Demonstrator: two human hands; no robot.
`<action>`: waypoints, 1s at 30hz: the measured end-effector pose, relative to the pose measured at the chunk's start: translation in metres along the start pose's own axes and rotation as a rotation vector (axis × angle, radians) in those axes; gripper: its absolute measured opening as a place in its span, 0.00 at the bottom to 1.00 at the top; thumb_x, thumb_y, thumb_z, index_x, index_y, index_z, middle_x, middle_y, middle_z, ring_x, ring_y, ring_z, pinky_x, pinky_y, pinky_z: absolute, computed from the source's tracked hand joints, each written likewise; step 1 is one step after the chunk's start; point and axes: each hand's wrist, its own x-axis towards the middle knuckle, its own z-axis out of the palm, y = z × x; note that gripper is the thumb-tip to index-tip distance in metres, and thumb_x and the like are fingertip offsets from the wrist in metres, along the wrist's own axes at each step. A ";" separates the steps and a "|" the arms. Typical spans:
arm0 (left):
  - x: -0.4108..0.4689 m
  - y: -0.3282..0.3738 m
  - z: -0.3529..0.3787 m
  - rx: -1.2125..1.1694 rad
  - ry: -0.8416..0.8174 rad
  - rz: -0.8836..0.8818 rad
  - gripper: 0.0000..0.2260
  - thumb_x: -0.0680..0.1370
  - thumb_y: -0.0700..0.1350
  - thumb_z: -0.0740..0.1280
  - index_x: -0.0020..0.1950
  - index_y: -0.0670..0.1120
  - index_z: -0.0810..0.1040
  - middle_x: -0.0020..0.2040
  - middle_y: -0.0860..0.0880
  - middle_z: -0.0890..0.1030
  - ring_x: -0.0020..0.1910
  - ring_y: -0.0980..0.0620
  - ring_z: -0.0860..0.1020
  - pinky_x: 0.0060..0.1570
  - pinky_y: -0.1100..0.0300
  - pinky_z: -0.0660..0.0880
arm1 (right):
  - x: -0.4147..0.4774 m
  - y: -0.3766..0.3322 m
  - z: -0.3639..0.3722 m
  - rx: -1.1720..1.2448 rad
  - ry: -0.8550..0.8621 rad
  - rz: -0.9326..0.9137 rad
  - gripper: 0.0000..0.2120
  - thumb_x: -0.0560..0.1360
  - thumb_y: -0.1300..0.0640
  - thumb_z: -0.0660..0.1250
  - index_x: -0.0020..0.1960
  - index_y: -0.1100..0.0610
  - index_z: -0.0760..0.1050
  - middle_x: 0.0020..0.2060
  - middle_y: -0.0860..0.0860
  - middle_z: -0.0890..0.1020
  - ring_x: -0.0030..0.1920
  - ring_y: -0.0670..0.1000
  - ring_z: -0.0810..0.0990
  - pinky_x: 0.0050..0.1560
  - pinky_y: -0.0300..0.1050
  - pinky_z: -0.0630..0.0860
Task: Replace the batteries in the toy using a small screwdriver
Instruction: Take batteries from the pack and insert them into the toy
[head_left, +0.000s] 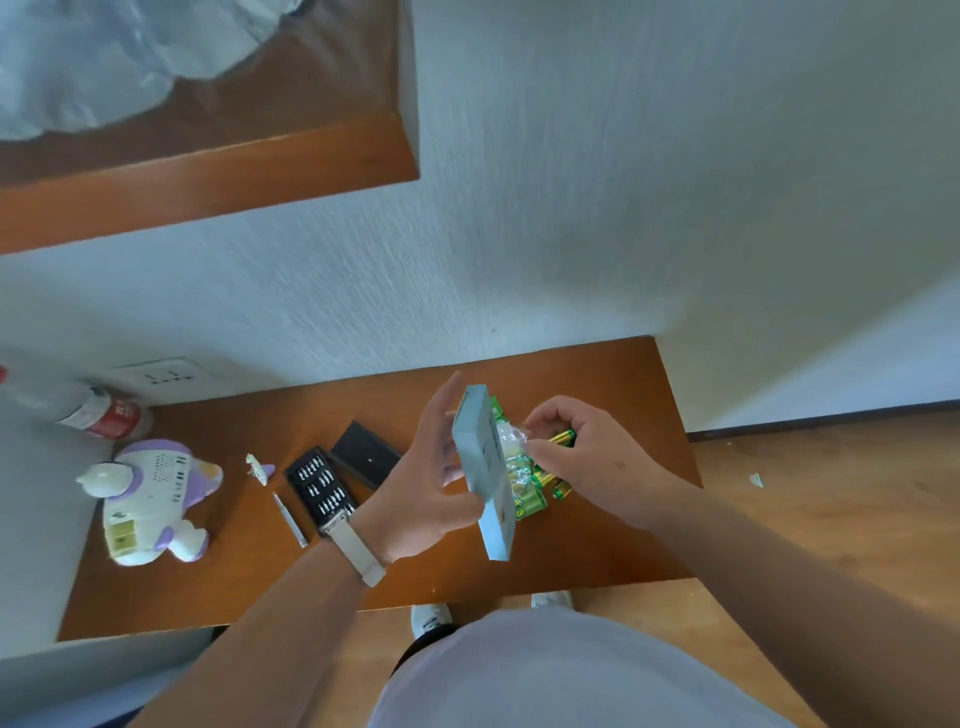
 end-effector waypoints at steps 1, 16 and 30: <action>-0.002 0.006 0.001 -0.006 -0.043 0.007 0.47 0.67 0.41 0.72 0.73 0.75 0.52 0.69 0.70 0.68 0.73 0.60 0.68 0.73 0.41 0.67 | 0.001 -0.004 -0.001 -0.008 -0.010 -0.010 0.08 0.75 0.48 0.68 0.54 0.42 0.75 0.48 0.42 0.80 0.48 0.45 0.80 0.53 0.47 0.81; 0.000 0.033 0.012 0.417 0.077 0.109 0.29 0.70 0.66 0.65 0.70 0.65 0.66 0.59 0.60 0.73 0.57 0.57 0.74 0.55 0.59 0.75 | -0.007 -0.036 -0.015 0.135 -0.127 -0.057 0.03 0.77 0.50 0.69 0.50 0.47 0.79 0.44 0.46 0.84 0.45 0.53 0.83 0.49 0.52 0.82; 0.015 0.036 -0.007 0.950 0.166 0.219 0.42 0.65 0.82 0.56 0.65 0.53 0.73 0.58 0.58 0.75 0.54 0.58 0.73 0.54 0.59 0.72 | 0.001 -0.040 -0.020 0.300 -0.257 0.128 0.15 0.78 0.48 0.68 0.51 0.62 0.78 0.39 0.50 0.81 0.36 0.44 0.78 0.36 0.38 0.75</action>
